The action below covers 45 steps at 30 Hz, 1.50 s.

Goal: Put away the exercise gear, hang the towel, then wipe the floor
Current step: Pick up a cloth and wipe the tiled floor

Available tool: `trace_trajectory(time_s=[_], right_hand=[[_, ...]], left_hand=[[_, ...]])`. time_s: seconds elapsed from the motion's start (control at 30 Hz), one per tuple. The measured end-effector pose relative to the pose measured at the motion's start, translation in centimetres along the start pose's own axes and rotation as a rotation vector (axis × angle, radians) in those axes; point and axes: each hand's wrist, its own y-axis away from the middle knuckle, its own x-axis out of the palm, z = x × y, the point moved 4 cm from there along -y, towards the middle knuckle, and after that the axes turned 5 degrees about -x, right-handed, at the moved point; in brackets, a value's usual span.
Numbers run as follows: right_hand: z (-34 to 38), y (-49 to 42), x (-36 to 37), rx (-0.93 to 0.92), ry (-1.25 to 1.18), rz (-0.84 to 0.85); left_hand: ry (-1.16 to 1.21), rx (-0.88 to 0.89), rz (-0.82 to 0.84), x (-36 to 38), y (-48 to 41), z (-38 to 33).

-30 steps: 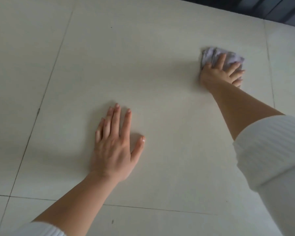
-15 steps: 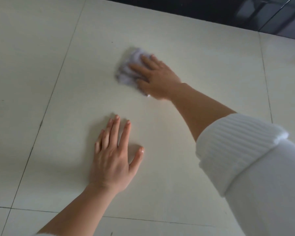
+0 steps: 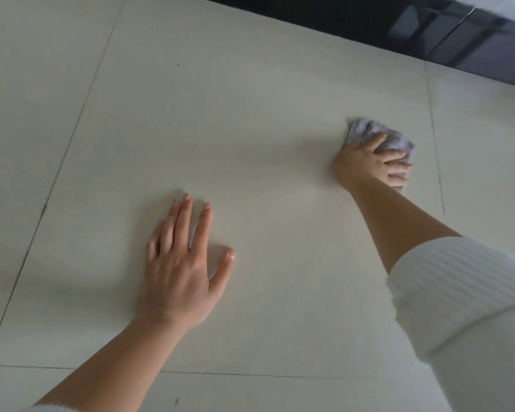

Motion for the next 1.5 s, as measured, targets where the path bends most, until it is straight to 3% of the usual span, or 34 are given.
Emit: trace_trajectory(time_s=[0.1, 0.3, 0.5, 0.6, 0.73, 0.93, 1.0, 1.17, 1.37, 1.5], right_hand=[[2.9, 3.6, 1.5, -0.207, 0.002, -0.028], [7.5, 11.0, 3.2, -0.923, 0.027, 0.106], [0.4, 12.4, 3.2, -1.323, 0.128, 0.094], [-5.6, 9.5, 2.5, -1.232, 0.139, 0.023], [-11.7, 5.4, 1.1, -0.767, 0.072, -0.069], [-8.5, 2.6, 0.8, -0.306, -0.011, 0.009], [-5.6, 3.1, 1.0, -0.338, -0.011, 0.038], [-1.6, 9.5, 3.0, -0.750, -0.004, -0.037], [-7.6, 16.1, 4.3, -1.147, 0.098, 0.058], [-14.7, 16.1, 4.6, -1.119, 0.144, 0.017]], left_hand=[[0.000, -0.002, 0.003, 0.1, 0.0, 0.1], [0.018, -0.010, -0.001, 0.1, 0.0, 0.1], [0.052, 0.002, -0.027, 0.2, -0.1, 0.3], [0.049, 0.005, -0.027, 0.3, 0.1, 0.3], [0.034, 0.003, -0.018, 0.3, 0.0, 0.3], [0.046, 0.009, -0.027, 0.2, 0.1, 0.3], [0.049, 0.010, -0.028, 0.2, 0.1, 0.2], [0.063, 0.010, -0.039, 0.1, 0.0, 0.1], [0.063, 0.031, -0.060, 0.0, 0.1, 0.2], [0.067, 0.037, -0.072, 0.1, 0.2, 0.2]])
